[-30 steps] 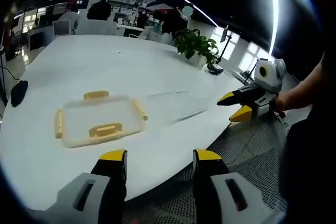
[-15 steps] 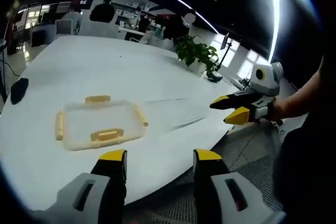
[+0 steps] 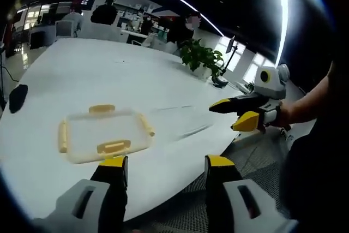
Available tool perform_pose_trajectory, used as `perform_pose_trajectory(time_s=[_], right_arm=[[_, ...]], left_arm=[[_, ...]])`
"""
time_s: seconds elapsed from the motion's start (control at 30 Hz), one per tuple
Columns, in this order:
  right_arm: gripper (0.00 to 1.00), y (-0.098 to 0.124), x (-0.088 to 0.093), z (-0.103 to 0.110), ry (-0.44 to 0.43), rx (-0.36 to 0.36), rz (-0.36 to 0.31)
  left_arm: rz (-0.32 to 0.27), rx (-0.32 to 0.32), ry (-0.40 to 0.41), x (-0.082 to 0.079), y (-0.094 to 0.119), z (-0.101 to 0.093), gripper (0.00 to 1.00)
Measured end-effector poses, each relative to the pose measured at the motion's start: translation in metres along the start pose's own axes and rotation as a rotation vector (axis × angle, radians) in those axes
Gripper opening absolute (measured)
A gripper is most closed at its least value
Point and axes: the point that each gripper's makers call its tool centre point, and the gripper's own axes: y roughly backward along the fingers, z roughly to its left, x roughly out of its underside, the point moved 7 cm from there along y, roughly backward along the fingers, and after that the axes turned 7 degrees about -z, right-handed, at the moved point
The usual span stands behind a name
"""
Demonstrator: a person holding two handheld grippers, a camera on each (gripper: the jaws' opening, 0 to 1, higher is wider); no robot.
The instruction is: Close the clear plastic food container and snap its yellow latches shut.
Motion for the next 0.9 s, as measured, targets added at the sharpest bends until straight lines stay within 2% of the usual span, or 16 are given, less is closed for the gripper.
perform_pose_trajectory(time_s=[0.33,0.5,0.6,0.7,0.9], right_arm=[[0.52,-0.017,-0.008,0.009,0.048,-0.045,0.01],[0.53,-0.026,-0.012,0.007,0.062,-0.048,0.009],[0.53,-0.033,-0.014,0.006,0.089,-0.047,0.012],[0.53,-0.038,-0.018,0.007,0.094,-0.046,0.003],[0.53,-0.046,-0.018,0.009,0.122,-0.061,0.019]], left_arm=[[0.005,0.017,-0.021,-0.008,0.0,0.011,0.62],[0.022,0.022,-0.028,-0.006,0.002,0.017,0.64],[0.035,0.016,-0.083,-0.005,0.004,0.022,0.64],[0.047,0.026,-0.088,-0.005,0.006,0.024,0.65],[0.035,0.039,-0.081,-0.011,0.007,0.03,0.68]])
